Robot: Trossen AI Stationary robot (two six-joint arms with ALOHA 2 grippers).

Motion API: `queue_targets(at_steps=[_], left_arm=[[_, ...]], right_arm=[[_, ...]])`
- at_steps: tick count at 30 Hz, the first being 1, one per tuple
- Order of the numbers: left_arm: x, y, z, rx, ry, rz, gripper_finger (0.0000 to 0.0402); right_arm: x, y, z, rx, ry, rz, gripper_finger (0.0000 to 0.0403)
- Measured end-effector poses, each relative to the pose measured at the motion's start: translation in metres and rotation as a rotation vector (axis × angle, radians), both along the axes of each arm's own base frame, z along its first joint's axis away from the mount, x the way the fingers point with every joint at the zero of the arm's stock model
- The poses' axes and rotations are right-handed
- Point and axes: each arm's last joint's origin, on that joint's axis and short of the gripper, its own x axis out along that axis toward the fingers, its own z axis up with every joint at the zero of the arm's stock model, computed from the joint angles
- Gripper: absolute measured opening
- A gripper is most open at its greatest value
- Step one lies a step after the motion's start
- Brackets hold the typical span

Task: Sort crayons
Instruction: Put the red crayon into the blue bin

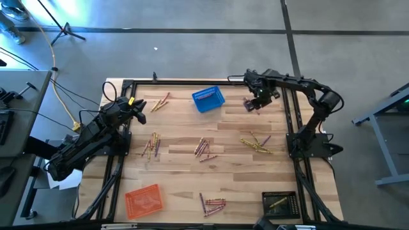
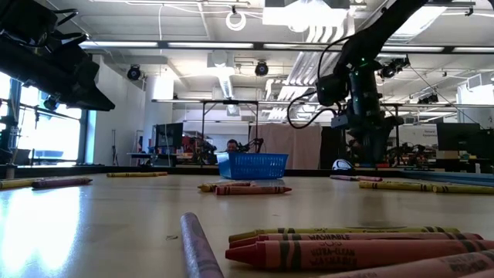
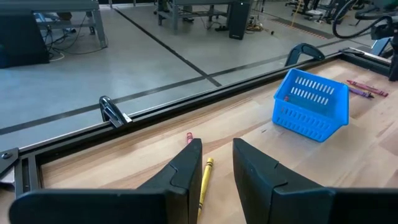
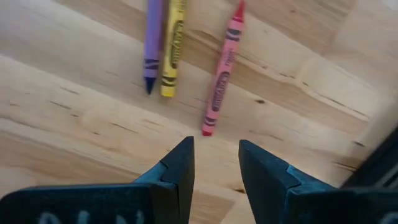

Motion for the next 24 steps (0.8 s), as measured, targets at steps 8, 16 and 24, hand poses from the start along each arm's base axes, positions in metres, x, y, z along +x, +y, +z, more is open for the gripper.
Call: queue_targets(at_steps=[8,16,24], left_arm=[[0.000,0.000,0.000,0.000,0.000,0.000,0.0076],[0.000,0.000,0.000,0.000,0.000,0.000,0.0076],[0.000,0.000,0.000,0.000,0.000,0.000,0.0076]], right_arm=[[0.004,-0.010,0.000,-0.012,-0.134,0.008,0.0112],[-0.003,-0.018,0.000,0.002,-0.172,-0.025,0.0112],[0.002,-0.019,0.000,-0.020,-0.199,-0.040,0.0112]])
